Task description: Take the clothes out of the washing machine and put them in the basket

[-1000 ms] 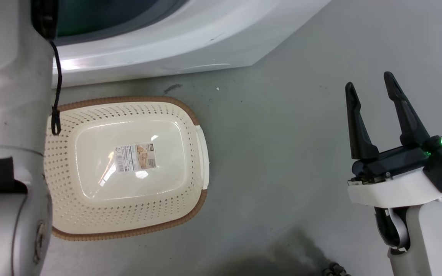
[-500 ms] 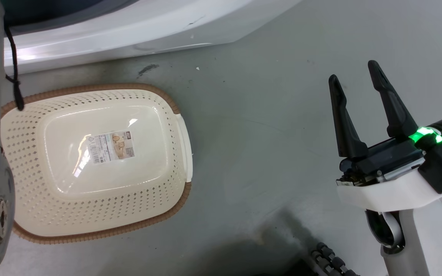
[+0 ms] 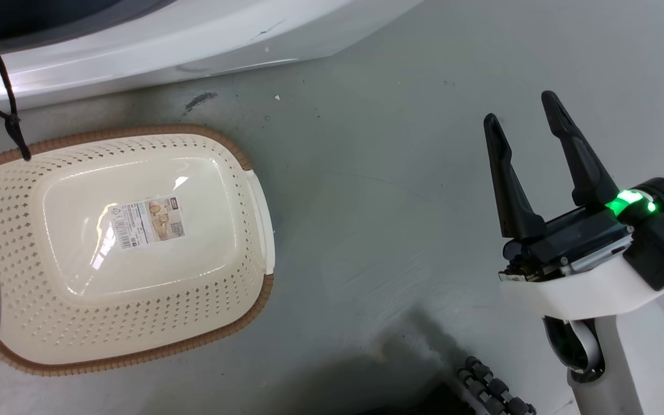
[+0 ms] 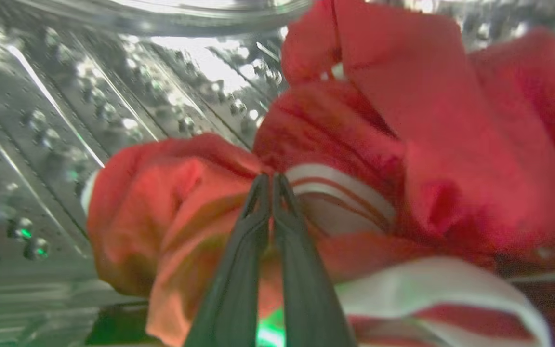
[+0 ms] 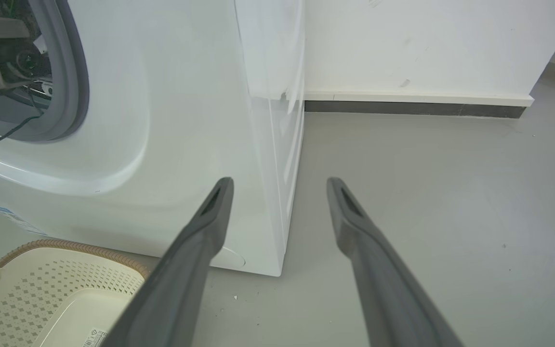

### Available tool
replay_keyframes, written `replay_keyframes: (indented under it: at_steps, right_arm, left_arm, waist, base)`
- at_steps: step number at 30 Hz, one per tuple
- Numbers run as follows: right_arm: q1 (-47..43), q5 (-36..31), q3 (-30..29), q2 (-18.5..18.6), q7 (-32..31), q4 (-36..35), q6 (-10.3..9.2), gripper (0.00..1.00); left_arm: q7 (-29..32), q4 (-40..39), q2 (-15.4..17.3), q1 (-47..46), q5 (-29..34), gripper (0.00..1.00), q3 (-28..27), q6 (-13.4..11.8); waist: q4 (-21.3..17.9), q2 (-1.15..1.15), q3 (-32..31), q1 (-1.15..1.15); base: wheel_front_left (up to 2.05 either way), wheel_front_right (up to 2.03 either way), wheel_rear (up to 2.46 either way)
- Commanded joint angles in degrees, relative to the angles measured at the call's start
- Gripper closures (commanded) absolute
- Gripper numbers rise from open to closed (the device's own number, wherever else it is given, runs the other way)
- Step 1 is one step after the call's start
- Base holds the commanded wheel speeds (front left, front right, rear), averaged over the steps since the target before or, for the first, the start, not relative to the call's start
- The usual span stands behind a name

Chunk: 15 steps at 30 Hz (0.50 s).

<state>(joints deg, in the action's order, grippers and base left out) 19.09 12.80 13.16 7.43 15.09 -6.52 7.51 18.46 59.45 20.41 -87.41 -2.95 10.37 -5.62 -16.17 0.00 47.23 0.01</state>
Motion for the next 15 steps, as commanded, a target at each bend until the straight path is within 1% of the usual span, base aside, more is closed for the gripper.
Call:
replay_keyframes:
  at_steps: [1,5,9,15]
  right_arm:
    - [1.06,0.48,-0.05,0.36,0.10,0.19,-0.04,0.00]
    - [1.07,0.68,-0.23,0.52,0.10,0.46,-0.04,0.00]
    - [1.10,0.59,-0.67,0.56,0.10,0.76,-0.04,0.00]
    - [0.23,-0.02,-1.90,0.41,0.10,0.93,-0.04,0.00]
  left_arm:
    - [-1.19,-0.81,0.51,0.29,-0.08,1.00,-0.17,-0.62]
    - [-5.03,-2.95,0.85,1.08,-0.53,1.00,-0.41,-1.42]
    - [-9.86,-4.88,0.63,2.17,-1.18,1.00,-0.51,-1.66]
    - [-17.97,-6.68,-0.41,4.70,-2.76,1.00,-0.84,-1.21]
  waist:
    - [-0.02,0.00,-0.10,-0.01]
    - [0.13,0.00,-0.54,-0.01]
    - [0.70,0.00,-1.39,-0.01]
    - [1.81,0.00,-4.24,-0.01]
  base:
    - [0.00,0.00,0.00]
    - [0.00,0.00,0.00]
    - [0.00,0.00,0.00]
    - [0.00,0.00,0.00]
